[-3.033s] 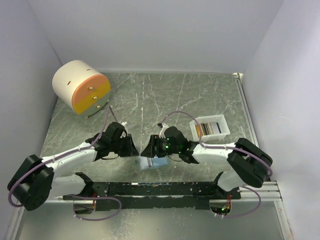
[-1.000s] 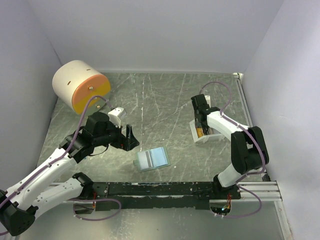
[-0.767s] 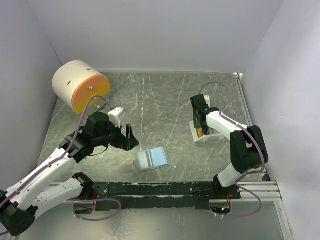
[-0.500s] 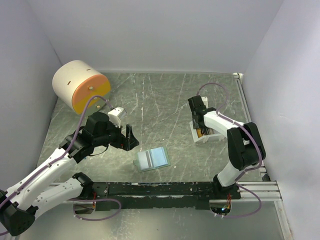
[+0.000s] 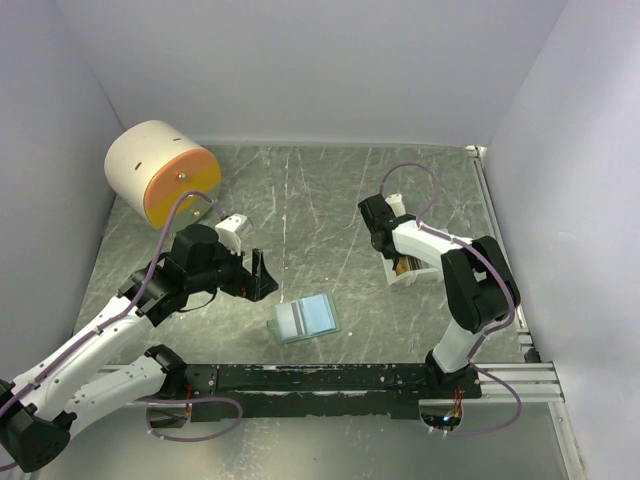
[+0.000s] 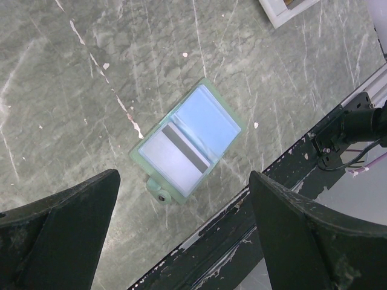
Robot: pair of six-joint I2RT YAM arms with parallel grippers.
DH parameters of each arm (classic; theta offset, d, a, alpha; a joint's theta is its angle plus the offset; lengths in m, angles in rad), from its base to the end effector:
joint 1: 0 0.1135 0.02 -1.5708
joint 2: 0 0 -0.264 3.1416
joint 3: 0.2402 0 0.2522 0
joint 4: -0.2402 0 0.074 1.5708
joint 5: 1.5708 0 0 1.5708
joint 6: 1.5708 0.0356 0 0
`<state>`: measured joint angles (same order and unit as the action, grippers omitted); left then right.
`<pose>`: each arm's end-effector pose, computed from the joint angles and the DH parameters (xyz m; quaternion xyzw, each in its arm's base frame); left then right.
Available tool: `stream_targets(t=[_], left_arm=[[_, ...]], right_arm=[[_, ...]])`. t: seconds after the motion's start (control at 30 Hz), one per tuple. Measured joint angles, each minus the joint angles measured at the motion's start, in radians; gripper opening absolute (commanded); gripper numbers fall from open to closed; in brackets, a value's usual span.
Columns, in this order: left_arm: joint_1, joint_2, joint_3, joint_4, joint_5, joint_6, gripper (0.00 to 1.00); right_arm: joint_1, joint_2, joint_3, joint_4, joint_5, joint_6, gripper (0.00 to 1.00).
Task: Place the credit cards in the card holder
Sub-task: Pick up the credit card from the storage box.
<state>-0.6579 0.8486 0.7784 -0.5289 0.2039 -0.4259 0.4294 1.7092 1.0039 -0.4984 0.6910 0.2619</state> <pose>0.1412 -0.1182 0.2929 0.1490 0.8683 -0.3167 0.3516 0.2988 0.1119 0.1672 -0.0158 0.9270 -0.2551 0.2744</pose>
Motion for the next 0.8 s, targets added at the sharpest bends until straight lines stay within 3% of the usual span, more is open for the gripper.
stream_targets(t=[0.5,0.7,0.8], left_arm=[[0.0,-0.003,0.0,0.0,-0.003,0.0,1.0],[0.0,-0.003,0.0,0.0,-0.003,0.0,1.0],[0.0,-0.003,0.0,0.0,-0.004,0.0,1.0]], right_arm=[[0.0,0.018,0.004,0.003,0.043,-0.003,0.23],[0.0,0.025,0.004,0.008,0.044,-0.013,0.02],[0.0,0.02,0.004,0.007,0.047,-0.014,0.0]])
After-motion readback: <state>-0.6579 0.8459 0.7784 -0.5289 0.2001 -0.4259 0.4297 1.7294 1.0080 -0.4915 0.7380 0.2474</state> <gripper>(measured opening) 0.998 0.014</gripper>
